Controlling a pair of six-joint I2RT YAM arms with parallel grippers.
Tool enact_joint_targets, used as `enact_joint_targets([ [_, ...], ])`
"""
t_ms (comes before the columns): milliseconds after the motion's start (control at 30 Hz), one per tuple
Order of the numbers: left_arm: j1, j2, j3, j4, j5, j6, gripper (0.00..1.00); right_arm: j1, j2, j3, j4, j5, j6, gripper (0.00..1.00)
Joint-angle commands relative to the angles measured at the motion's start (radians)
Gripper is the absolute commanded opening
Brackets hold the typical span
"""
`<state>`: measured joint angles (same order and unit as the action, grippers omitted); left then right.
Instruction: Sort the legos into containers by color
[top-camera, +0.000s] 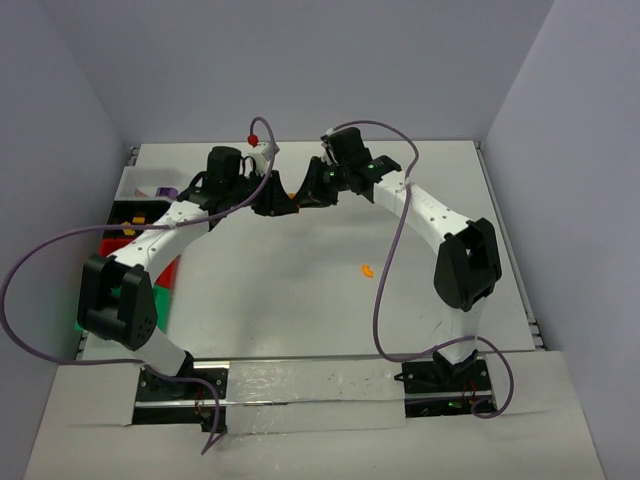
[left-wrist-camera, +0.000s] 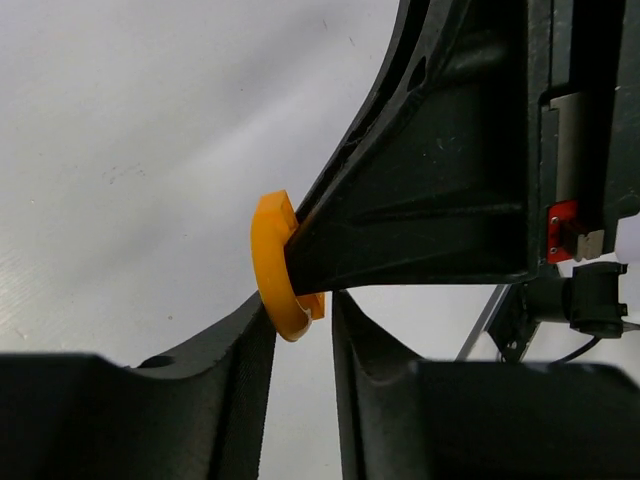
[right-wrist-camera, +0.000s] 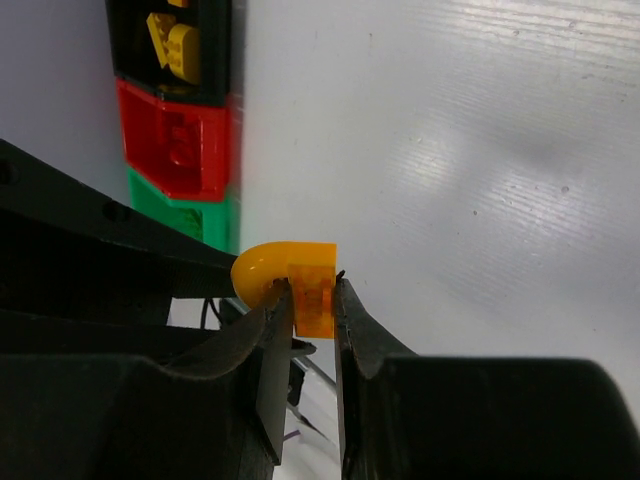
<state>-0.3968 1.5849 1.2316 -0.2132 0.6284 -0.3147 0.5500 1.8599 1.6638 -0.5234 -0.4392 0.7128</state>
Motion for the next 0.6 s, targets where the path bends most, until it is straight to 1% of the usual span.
enact_joint_targets([
  [0,-0.004,0.008,0.050,0.036,0.033,0.001,0.25,0.007,-0.010,0.009,0.047,-0.042,-0.009,0.00],
  [100,0.000,0.005,0.048,0.016,0.021,0.014,0.04,0.006,-0.009,0.007,0.049,-0.052,-0.017,0.00],
  [133,0.003,0.003,0.047,0.008,0.014,0.020,0.00,0.005,-0.008,0.009,0.048,-0.055,-0.023,0.08],
  [167,0.011,-0.001,0.043,-0.005,0.012,0.026,0.00,0.004,-0.007,0.011,0.047,-0.053,-0.027,0.27],
  [200,0.022,-0.005,0.040,-0.016,0.011,0.032,0.00,0.003,-0.008,0.010,0.046,-0.052,-0.029,0.36],
  [233,0.030,-0.013,0.034,-0.024,0.009,0.036,0.00,0.000,-0.012,0.008,0.047,-0.048,-0.028,0.53],
  [267,0.052,-0.025,0.022,-0.039,0.009,0.043,0.00,-0.007,-0.016,0.007,0.046,-0.044,-0.028,0.76],
  [300,0.083,-0.036,0.006,-0.059,0.010,0.051,0.00,-0.014,-0.020,0.009,0.043,-0.041,-0.030,0.90],
  [333,0.104,-0.045,-0.015,-0.068,0.013,0.057,0.00,-0.019,-0.023,0.012,0.040,-0.039,-0.037,0.95],
  [367,0.132,-0.059,-0.021,-0.080,0.011,0.065,0.00,-0.023,-0.028,0.016,0.036,-0.037,-0.045,0.96],
  [433,0.170,-0.091,-0.047,-0.137,-0.005,0.110,0.00,-0.046,-0.045,0.010,0.030,-0.024,-0.068,0.97],
  [567,0.307,-0.146,-0.067,-0.254,0.001,0.219,0.00,-0.070,-0.076,0.013,0.017,-0.004,-0.197,0.97],
])
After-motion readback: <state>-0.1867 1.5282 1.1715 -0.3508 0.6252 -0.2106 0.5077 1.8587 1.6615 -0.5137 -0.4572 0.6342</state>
